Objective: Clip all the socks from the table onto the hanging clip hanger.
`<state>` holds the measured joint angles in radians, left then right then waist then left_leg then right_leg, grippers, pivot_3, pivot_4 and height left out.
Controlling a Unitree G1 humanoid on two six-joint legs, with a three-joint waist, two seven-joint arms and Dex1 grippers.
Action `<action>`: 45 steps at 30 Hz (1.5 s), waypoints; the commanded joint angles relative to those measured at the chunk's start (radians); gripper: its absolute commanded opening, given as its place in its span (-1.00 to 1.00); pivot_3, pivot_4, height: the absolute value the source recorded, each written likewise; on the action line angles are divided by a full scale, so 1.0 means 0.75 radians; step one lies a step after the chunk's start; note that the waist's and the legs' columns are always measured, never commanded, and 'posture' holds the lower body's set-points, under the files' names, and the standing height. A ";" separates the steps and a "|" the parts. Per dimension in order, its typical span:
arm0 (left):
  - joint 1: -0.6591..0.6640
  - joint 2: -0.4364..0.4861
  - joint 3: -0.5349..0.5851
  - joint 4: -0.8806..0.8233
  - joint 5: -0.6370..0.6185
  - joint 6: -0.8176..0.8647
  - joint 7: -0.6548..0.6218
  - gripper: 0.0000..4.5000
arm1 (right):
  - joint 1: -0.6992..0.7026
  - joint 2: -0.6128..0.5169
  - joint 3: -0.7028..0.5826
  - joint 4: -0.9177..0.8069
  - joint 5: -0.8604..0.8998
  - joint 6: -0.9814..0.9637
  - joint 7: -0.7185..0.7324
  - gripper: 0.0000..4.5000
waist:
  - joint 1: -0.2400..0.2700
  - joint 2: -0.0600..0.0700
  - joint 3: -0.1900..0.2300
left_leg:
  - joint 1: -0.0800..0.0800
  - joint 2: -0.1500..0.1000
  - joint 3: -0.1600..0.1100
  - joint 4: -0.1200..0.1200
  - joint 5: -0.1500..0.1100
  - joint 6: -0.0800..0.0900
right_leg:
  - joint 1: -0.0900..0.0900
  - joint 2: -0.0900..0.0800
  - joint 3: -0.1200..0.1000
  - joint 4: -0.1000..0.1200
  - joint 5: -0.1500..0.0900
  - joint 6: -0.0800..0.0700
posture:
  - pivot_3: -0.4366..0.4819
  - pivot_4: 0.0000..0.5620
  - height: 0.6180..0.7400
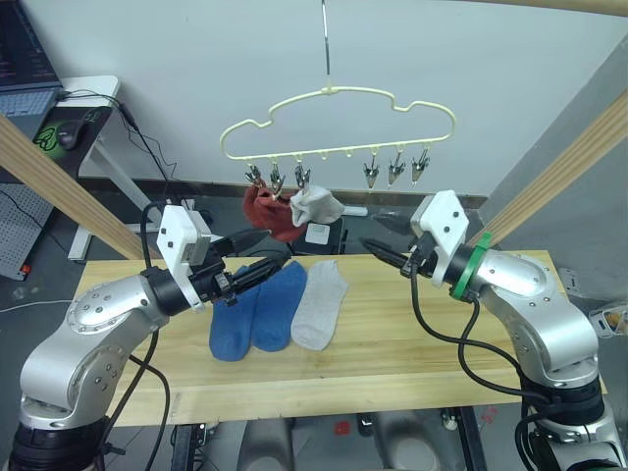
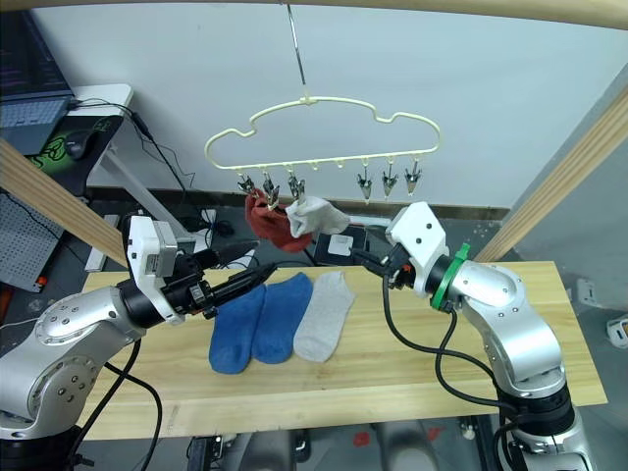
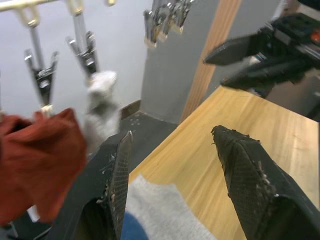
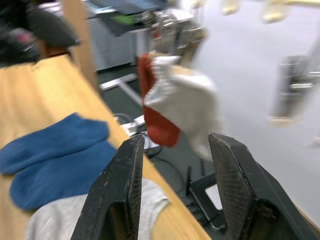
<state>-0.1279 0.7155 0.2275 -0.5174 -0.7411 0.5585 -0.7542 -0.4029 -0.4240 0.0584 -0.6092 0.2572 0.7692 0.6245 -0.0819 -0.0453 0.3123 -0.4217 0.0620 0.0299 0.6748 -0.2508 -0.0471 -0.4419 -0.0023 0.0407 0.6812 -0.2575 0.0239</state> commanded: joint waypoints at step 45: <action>-0.128 -0.017 -0.084 0.036 0.187 -0.161 -0.074 0.24 | -0.155 0.510 0.128 0.366 -0.261 -0.050 -0.722 0.21 | -0.005 0.000 -0.100 | 0.001 0.001 0.002 0.002 0.000 0.001 | 0.001 0.003 0.001 0.002 0.001 -0.002 | -0.27 -0.40 1.00</action>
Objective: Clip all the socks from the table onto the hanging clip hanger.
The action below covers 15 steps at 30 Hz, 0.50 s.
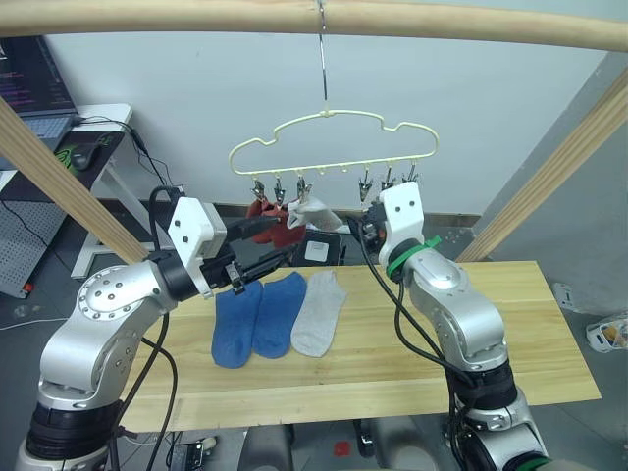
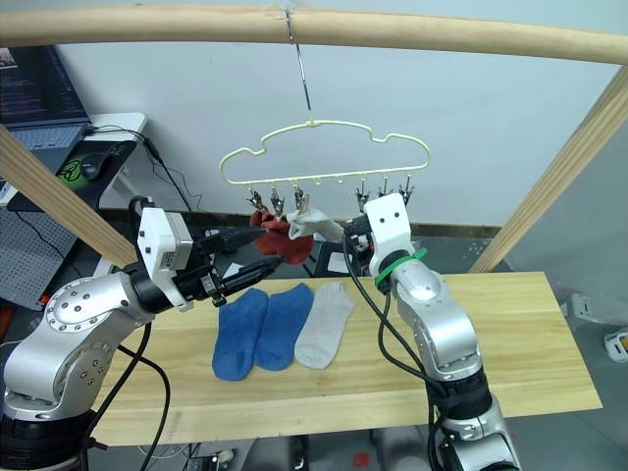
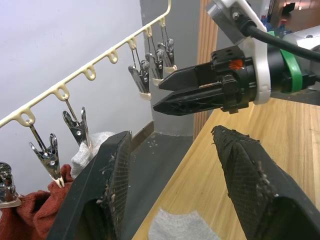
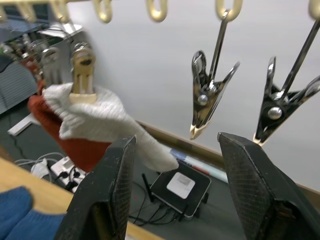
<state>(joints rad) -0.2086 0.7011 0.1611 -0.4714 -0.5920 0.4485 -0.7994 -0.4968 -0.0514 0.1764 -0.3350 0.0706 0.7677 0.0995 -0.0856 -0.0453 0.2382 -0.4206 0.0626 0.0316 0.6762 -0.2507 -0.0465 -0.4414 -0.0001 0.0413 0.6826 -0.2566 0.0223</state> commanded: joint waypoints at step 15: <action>-0.031 0.002 0.007 -0.015 -0.012 -0.008 -0.028 0.24 | -0.182 0.081 -0.084 0.206 -0.014 -0.176 -0.032 0.21 | 0.000 0.001 -0.016 | 0.000 0.000 0.000 0.000 0.000 0.000 | 0.000 0.000 0.000 0.000 0.001 -0.001 | -0.26 -0.41 1.00</action>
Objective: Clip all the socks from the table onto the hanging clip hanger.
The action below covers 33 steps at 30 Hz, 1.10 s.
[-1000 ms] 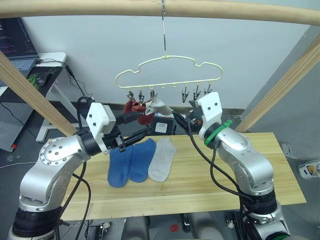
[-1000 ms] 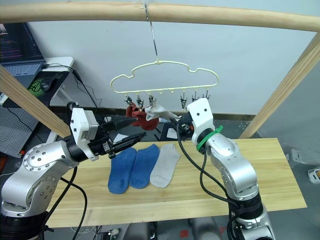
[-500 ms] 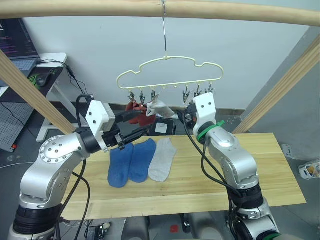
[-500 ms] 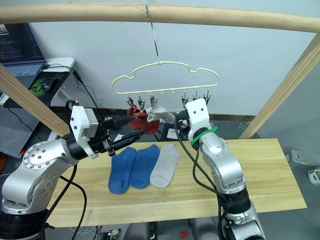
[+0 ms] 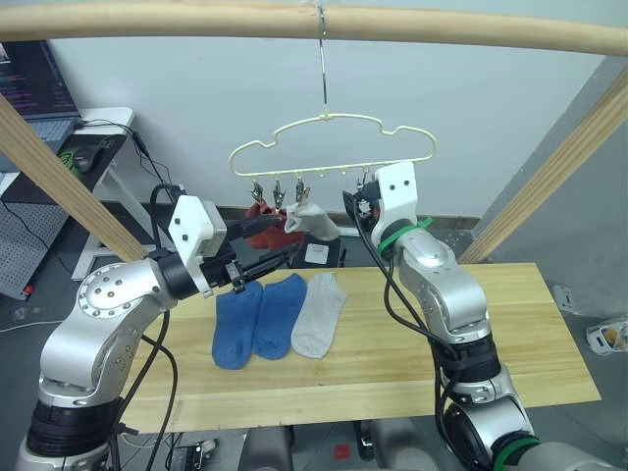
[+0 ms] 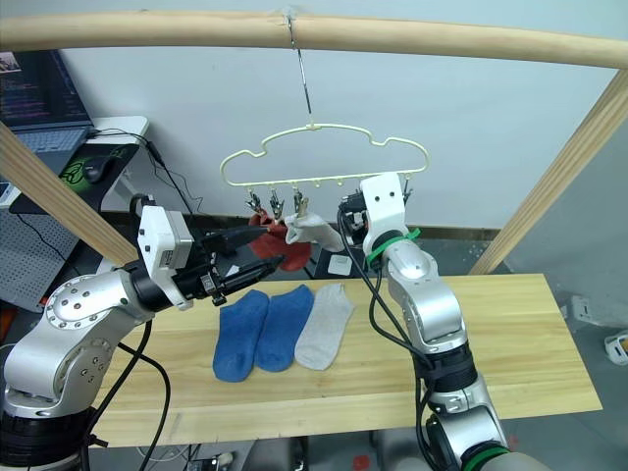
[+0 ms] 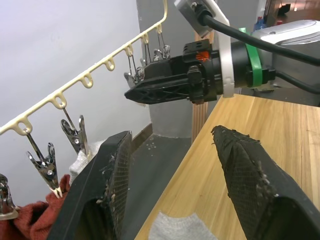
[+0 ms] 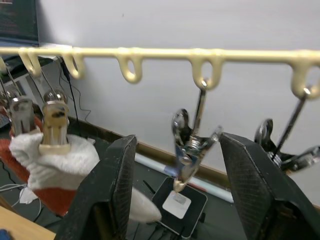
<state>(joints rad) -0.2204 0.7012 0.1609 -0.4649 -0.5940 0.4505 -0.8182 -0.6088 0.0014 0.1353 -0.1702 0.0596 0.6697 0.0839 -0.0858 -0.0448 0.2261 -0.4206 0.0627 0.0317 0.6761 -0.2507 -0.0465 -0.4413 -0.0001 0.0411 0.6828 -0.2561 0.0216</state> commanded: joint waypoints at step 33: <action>0.005 0.006 0.014 -0.037 -0.004 -0.004 0.009 0.24 | -0.153 0.105 -0.066 0.182 0.071 -0.147 0.049 0.21 | 0.003 0.000 -0.002 | 0.000 0.000 0.000 0.000 0.000 0.000 | 0.000 0.000 0.000 0.002 0.001 -0.001 | -0.21 -0.41 1.00</action>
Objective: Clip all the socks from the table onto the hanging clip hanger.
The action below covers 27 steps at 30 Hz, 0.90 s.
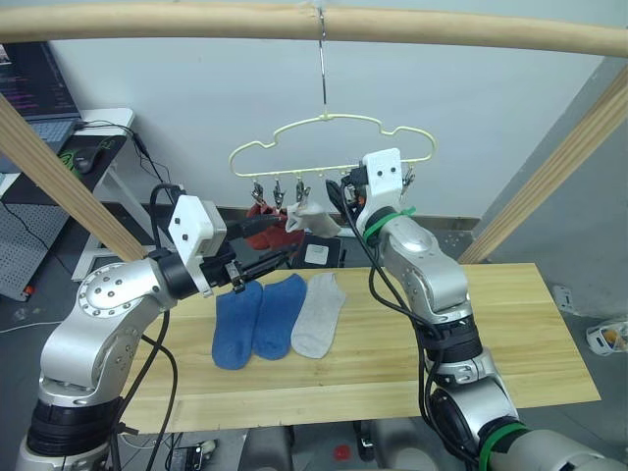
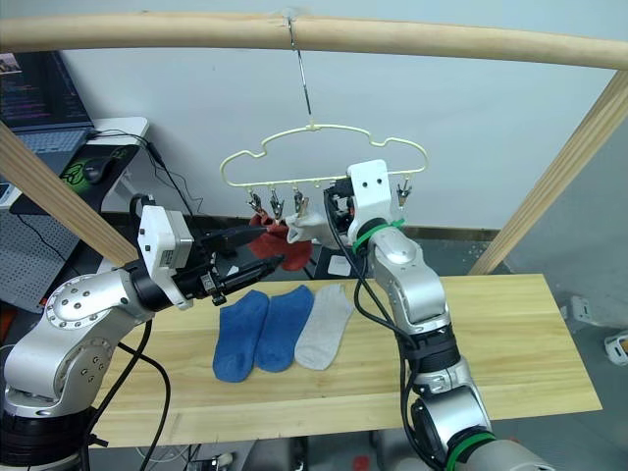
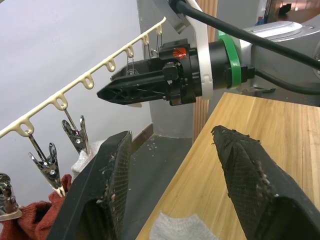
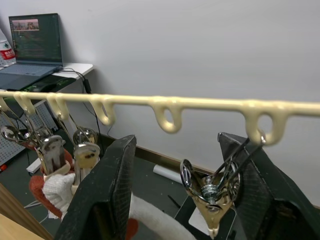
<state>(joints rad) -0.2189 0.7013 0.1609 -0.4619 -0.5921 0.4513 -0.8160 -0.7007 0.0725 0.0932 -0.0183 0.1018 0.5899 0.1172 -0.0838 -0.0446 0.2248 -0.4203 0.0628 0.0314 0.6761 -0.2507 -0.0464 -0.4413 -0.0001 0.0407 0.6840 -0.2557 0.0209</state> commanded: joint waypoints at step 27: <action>0.023 -0.010 0.028 -0.036 -0.021 0.035 0.057 0.24 | -0.039 0.001 -0.025 -0.002 0.002 -0.070 0.003 -0.89 | 0.000 0.000 0.000 | 0.000 0.000 0.000 0.000 0.000 0.000 | 0.000 0.000 0.001 0.000 0.000 0.000 | -0.22 -0.39 1.00</action>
<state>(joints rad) -0.2020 0.7001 0.1611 -0.4620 -0.5936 0.4774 -0.7898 -0.7007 0.0695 0.0798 0.0056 0.1002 0.5647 0.1253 -0.0838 -0.0446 0.2248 -0.4201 0.0628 0.0313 0.6761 -0.2507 -0.0464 -0.4414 -0.0002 0.0411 0.6843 -0.2556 0.0208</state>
